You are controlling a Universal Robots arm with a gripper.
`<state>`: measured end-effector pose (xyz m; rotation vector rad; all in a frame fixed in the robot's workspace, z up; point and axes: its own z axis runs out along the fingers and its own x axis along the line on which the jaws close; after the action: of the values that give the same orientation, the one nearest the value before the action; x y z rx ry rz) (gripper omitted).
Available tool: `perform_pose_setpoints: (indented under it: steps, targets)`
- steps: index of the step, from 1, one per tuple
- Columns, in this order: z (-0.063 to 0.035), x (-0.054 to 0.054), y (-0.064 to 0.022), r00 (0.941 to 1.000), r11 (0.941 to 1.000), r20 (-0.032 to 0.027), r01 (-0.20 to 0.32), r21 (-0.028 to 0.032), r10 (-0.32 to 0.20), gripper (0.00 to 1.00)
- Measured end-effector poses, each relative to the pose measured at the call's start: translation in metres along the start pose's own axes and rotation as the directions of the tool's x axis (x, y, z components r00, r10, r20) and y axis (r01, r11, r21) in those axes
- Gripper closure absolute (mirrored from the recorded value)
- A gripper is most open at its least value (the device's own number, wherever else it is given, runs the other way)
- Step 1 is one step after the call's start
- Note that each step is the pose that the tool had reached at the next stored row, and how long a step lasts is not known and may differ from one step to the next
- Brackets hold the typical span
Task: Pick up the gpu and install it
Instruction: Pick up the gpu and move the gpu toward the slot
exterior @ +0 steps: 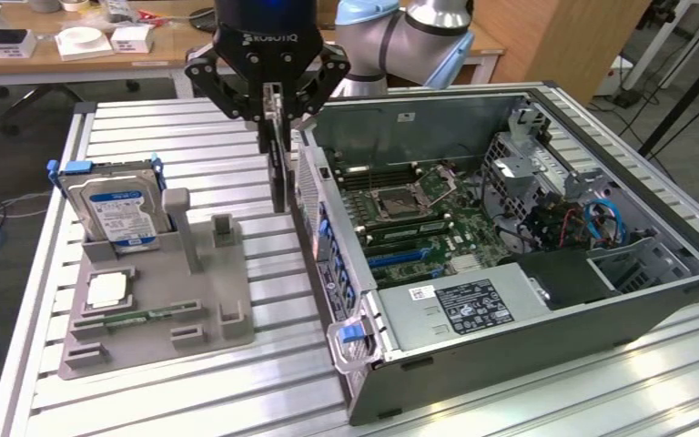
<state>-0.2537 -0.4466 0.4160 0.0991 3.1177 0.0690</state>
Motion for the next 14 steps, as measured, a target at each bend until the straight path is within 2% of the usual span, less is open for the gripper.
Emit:
perform_pose_setpoints:
  steps: [14]
  targets:
    - [0.0005,-0.022,0.0014,1.0,1.0,-0.0002,0.003,0.0,-0.003,0.74]
